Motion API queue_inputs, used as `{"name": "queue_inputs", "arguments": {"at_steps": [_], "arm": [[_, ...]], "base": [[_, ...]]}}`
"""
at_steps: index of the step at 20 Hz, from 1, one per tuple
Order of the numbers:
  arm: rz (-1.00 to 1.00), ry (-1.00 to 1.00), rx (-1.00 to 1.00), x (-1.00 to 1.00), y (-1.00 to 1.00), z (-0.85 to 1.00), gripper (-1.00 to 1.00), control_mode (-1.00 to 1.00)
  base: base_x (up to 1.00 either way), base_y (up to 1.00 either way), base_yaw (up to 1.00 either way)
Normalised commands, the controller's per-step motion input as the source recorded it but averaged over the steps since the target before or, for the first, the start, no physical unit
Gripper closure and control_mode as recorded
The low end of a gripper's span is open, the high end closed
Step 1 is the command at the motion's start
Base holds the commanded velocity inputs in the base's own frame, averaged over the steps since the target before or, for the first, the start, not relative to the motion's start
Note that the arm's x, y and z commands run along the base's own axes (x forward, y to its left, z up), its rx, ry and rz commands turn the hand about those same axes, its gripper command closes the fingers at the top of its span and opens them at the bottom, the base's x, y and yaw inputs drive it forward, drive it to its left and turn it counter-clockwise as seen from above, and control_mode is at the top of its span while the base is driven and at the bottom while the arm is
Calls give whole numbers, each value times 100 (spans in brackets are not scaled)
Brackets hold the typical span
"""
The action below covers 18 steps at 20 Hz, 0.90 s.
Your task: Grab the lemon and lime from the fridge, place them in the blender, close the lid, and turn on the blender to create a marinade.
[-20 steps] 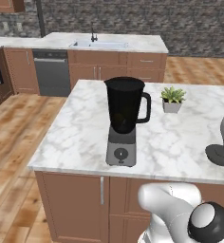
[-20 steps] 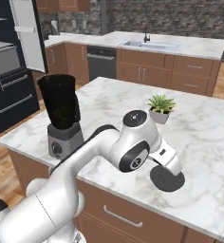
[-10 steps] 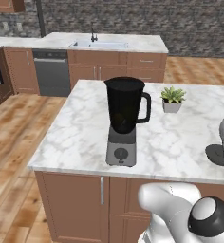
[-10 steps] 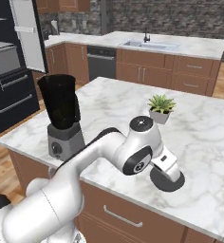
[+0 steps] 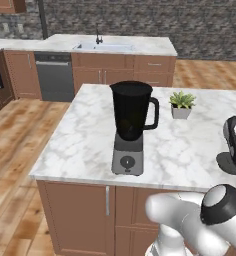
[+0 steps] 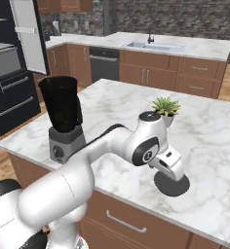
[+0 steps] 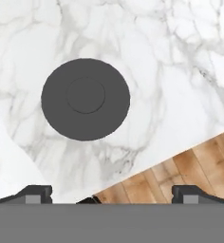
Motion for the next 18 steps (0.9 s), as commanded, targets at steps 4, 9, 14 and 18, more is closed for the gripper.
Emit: {"name": "queue_inputs", "arguments": {"at_steps": [4, 9, 14, 18], "arm": [[5, 8, 12, 36, -6, -30, -100, -100], [6, 0, 18, 31, -25, -41, -100, -100], [3, 2, 13, 25, -23, -29, -100, -100], [0, 13, 3, 20, -3, -3, -100, -100]], "base": [[0, 0, 0], [0, 0, 0], [0, 0, 0], [0, 0, 0]]}}
